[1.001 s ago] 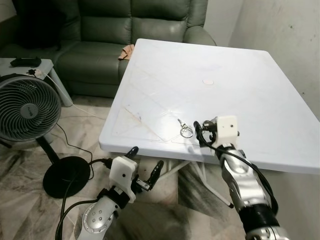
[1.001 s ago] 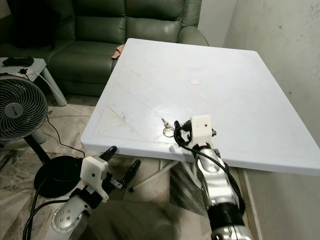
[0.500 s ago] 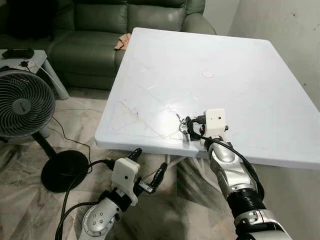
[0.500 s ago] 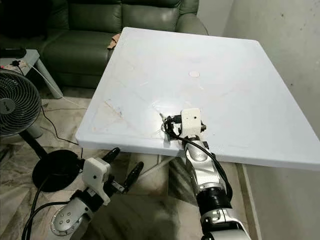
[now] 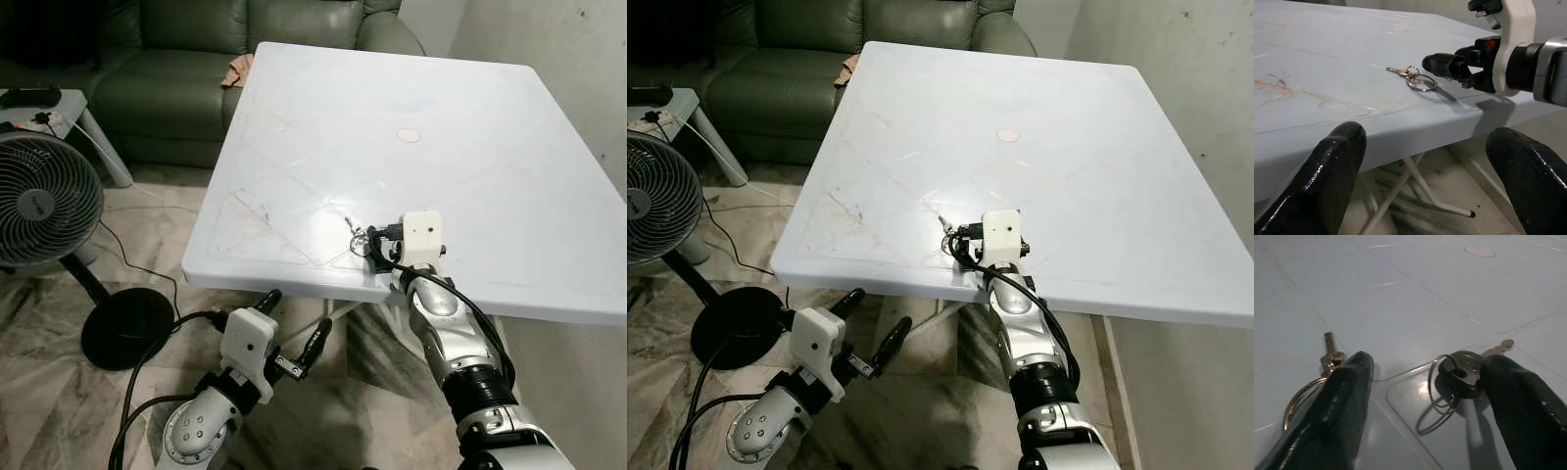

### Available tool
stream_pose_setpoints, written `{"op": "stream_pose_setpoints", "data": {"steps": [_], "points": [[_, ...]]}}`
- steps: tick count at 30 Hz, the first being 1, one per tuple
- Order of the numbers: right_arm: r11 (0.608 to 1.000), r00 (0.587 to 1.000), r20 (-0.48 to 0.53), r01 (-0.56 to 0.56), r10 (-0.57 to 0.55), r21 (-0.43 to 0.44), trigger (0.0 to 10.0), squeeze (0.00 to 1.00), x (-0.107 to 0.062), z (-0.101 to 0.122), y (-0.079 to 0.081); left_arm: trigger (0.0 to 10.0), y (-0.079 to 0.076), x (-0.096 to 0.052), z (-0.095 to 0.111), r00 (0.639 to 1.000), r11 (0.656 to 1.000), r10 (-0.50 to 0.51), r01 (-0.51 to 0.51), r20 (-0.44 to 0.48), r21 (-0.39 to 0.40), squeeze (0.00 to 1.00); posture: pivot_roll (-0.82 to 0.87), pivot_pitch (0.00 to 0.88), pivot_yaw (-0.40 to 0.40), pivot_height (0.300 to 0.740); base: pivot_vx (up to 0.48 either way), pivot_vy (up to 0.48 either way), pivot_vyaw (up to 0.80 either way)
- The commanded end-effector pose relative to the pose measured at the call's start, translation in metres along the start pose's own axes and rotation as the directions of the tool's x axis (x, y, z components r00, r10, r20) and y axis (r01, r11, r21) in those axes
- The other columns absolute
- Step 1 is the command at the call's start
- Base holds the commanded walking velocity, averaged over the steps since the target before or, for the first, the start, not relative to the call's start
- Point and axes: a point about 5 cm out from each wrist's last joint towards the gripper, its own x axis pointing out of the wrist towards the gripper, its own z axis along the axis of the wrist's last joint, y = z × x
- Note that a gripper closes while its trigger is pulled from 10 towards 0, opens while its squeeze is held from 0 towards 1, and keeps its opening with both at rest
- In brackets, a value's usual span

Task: Hang keys on a hook

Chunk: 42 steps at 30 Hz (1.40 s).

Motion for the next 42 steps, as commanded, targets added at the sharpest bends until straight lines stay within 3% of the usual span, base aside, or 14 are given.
{"op": "stream_pose_setpoints", "data": {"steps": [1,11,13,14,15,18,19,26,30,31,38,39,41,42], "points": [[1.000,1.000,-0.001,0.016,-0.016,0.006,0.0,0.00,0.001,0.000,-0.002,10.0,-0.002,-0.002,0.000,1.000,1.000,-0.003,0.003,-0.008,-0.003,0.00,0.09,0.170,-0.035,0.740,0.000,0.000,0.00],[1.000,0.999,0.017,0.027,-0.027,0.011,0.0,0.00,0.002,0.002,-0.004,10.0,-0.002,-0.003,0.001,1.000,1.000,-0.001,0.001,-0.016,-0.004,0.00,0.09,0.172,-0.031,0.740,0.000,0.000,0.00],[0.999,0.999,0.036,0.033,-0.033,0.001,0.4,0.00,0.002,0.003,-0.006,10.0,-0.002,-0.003,0.001,1.000,1.000,-0.001,0.001,-0.016,-0.004,0.00,0.09,0.170,-0.032,0.740,0.000,0.000,0.00],[0.999,0.999,0.041,0.033,-0.033,0.001,7.7,0.00,0.001,0.004,-0.007,10.0,-0.001,-0.003,0.001,1.000,1.000,0.000,0.000,-0.016,-0.004,0.00,0.09,0.171,-0.031,0.740,0.000,0.000,0.00],[1.000,0.999,0.038,0.030,-0.031,0.008,9.3,0.00,0.001,0.003,-0.008,10.0,-0.001,-0.003,0.001,1.000,1.000,0.000,0.000,-0.016,-0.005,0.00,0.09,0.171,-0.031,0.740,0.000,0.000,0.00],[0.999,0.999,0.039,0.031,-0.032,0.015,9.1,0.00,0.000,0.002,-0.011,10.0,-0.001,-0.003,0.000,1.000,1.000,-0.001,0.001,-0.017,-0.004,0.00,0.09,0.171,-0.031,0.740,0.000,0.000,0.00],[0.999,0.998,0.051,0.039,-0.040,0.013,10.0,0.00,-0.001,0.002,-0.015,10.0,-0.001,-0.003,0.000,1.000,1.000,-0.001,0.001,-0.017,-0.005,0.00,0.09,0.169,-0.030,0.740,0.000,0.000,0.00],[0.999,0.996,0.076,0.044,-0.044,-0.001,10.0,0.00,-0.005,0.002,-0.026,10.0,-0.002,-0.002,0.000,1.000,1.000,-0.008,0.008,-0.017,-0.006,0.00,0.08,0.163,-0.029,0.740,0.000,0.000,0.00],[0.999,0.997,0.076,0.033,-0.031,-0.015,10.0,0.00,-0.006,0.000,-0.027,10.0,-0.002,-0.002,0.000,1.000,1.000,-0.008,0.008,-0.018,-0.007,0.00,0.08,0.163,-0.029,0.740,0.000,0.000,0.00],[0.999,0.996,0.082,0.024,-0.022,-0.032,9.5,0.00,-0.008,0.000,-0.028,10.0,-0.002,-0.002,0.000,1.000,1.000,-0.010,0.010,-0.018,-0.007,0.00,0.08,0.161,-0.031,0.740,0.000,0.000,0.00],[1.000,0.998,0.066,-0.011,0.013,-0.024,9.8,0.00,-0.012,-0.006,-0.026,10.0,-0.003,-0.002,0.000,1.000,1.000,-0.013,0.013,-0.018,-0.006,0.00,0.08,0.158,-0.030,0.740,0.000,0.000,0.00],[1.000,0.998,0.066,-0.015,0.017,-0.025,8.1,0.00,-0.012,-0.006,-0.025,10.0,-0.003,-0.002,0.000,1.000,1.000,-0.014,0.014,-0.018,-0.006,0.00,0.08,0.157,-0.030,0.740,0.000,0.000,0.00],[0.999,0.998,0.066,-0.021,0.022,-0.030,6.1,0.00,-0.013,-0.006,-0.023,10.0,-0.003,-0.002,0.000,1.000,1.000,-0.015,0.015,-0.018,-0.006,0.00,0.08,0.157,-0.030,0.740,0.000,0.000,0.00],[0.999,0.997,0.068,-0.021,0.023,-0.033,6.1,0.00,-0.013,-0.006,-0.023,10.0,-0.003,-0.002,0.000,1.000,1.000,-0.015,0.015,-0.018,-0.006,0.00,0.08,0.157,-0.030,0.740,0.000,0.000,0.00]]}}
